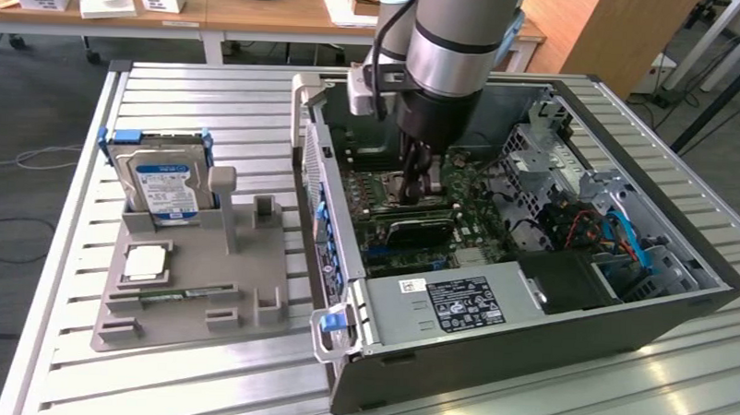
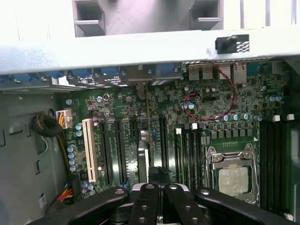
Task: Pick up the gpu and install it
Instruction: 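Press down on the gpu until it lock into place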
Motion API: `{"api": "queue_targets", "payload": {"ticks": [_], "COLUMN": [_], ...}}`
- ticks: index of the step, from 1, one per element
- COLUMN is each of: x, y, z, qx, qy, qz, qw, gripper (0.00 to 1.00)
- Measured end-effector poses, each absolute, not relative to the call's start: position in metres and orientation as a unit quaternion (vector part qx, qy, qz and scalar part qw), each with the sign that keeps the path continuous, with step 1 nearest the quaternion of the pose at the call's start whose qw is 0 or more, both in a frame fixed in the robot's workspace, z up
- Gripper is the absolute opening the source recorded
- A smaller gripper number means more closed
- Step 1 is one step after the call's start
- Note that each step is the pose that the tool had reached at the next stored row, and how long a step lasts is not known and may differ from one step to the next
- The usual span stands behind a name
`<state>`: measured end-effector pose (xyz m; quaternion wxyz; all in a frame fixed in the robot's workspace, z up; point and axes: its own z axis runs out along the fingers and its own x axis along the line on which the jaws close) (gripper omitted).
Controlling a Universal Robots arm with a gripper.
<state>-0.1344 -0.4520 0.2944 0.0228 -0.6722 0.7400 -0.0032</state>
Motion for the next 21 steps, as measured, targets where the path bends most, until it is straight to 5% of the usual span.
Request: {"api": "queue_targets", "payload": {"ticks": [21], "x": [-0.1303], "y": [-0.452], "z": [0.306], "qx": [-0.672], "qy": [0.74], "qz": [-0.002], "qw": [0.022], "gripper": [0.11]}}
